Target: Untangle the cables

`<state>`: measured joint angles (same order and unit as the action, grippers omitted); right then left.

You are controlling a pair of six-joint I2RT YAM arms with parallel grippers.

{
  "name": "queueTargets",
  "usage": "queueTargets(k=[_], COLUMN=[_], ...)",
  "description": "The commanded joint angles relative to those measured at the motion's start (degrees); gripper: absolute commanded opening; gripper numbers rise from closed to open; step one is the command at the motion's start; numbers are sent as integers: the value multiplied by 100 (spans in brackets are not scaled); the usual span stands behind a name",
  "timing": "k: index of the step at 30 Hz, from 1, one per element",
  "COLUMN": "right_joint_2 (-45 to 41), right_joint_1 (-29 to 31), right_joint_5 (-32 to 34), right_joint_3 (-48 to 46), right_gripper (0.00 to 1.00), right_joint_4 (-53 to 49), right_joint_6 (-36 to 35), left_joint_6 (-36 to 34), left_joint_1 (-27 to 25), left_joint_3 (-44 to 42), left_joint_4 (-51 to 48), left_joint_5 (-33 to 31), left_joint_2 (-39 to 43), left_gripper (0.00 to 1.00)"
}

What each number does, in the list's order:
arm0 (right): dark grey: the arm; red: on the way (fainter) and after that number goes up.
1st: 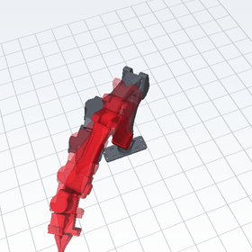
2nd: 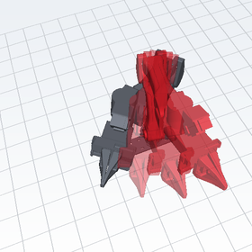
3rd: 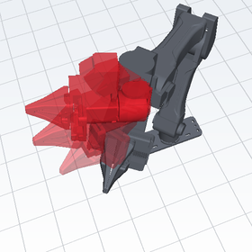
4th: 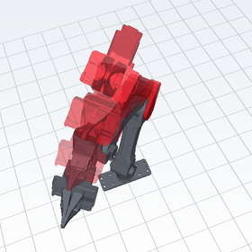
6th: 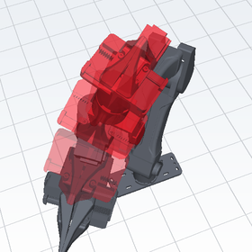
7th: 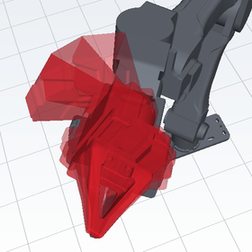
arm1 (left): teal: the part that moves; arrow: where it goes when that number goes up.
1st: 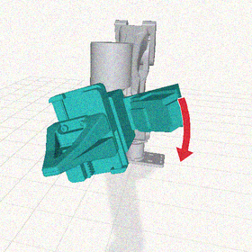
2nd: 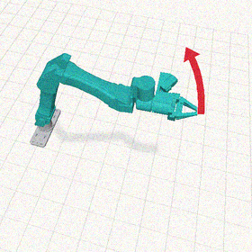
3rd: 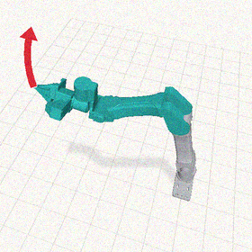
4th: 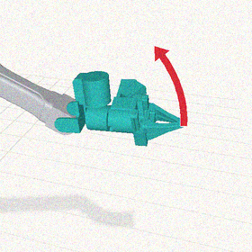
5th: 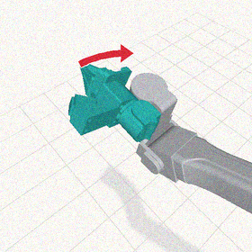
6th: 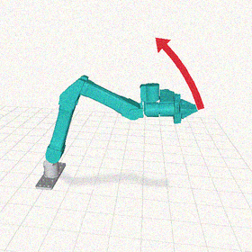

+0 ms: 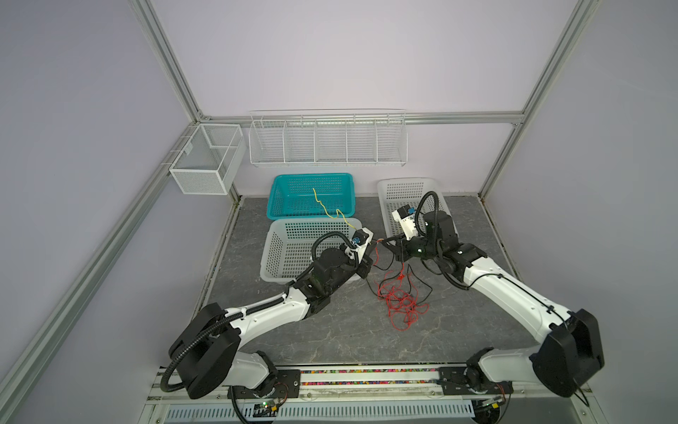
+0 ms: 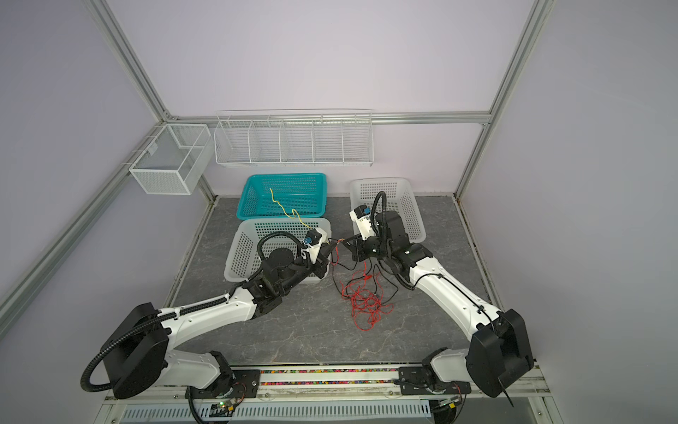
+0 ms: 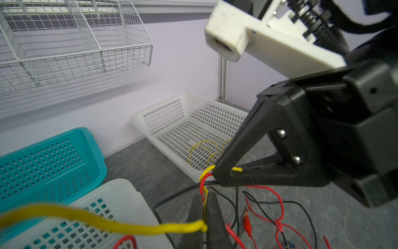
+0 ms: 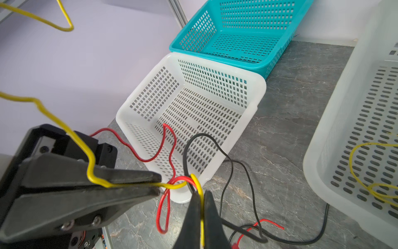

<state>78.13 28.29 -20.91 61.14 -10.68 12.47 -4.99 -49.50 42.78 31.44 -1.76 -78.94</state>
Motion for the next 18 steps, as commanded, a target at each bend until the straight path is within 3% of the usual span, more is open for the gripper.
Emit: queueTargets(k=[1,3,12,18], right_joint_2=[207,190,-740,-632], right_joint_1=[-562,-565,-431,-352], right_joint_5=[1325,1216,1132,624], right_joint_3=[-174,-121,-65,257], right_gripper=[6,7,46,55], right_joint_4=[-184,-218,116,365], right_joint_6=[122,104,-139,-11], left_joint_6=[61,26,-121,-237], left_joint_1=[159,159,157,114], left_joint_3=[-31,70,459,807], left_joint_4=[312,170,-573,-1116], left_joint_5=[-223,-216,48,676], left_joint_2=[381,317,-25,-317], left_gripper=[0,0,0,0])
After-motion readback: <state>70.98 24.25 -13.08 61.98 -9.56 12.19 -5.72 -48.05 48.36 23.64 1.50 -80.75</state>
